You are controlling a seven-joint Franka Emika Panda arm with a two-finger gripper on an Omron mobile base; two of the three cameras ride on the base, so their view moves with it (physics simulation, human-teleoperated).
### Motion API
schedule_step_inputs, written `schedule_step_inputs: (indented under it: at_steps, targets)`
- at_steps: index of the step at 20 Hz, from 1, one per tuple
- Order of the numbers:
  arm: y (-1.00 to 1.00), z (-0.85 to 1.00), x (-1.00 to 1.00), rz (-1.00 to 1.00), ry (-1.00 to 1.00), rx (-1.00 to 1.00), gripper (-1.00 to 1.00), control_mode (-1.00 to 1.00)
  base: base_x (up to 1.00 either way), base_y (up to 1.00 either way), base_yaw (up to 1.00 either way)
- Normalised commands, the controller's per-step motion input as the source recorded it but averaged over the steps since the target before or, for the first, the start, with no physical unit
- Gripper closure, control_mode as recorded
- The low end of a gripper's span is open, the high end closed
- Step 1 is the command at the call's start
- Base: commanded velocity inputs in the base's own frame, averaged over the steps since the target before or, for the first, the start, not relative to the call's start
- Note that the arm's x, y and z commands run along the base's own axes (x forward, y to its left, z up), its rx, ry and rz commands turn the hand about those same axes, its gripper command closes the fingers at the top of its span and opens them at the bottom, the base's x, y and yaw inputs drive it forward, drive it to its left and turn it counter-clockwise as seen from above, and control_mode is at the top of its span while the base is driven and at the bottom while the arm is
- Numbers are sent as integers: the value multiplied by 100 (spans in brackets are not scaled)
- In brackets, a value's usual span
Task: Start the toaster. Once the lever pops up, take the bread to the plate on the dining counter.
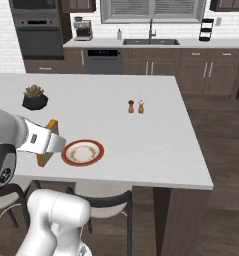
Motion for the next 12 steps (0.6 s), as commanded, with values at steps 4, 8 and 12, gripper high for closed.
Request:
schedule_step_inputs:
  at_steps: [4, 8, 12]
  targets:
    - [0, 0, 0, 0, 0, 0, 100, 100, 38, 24, 0]
    - [0, 0, 0, 0, 0, 0, 100, 100, 0, 0, 0]
    - [-9, 0, 1, 1, 0, 1, 100, -100, 0, 0, 0]
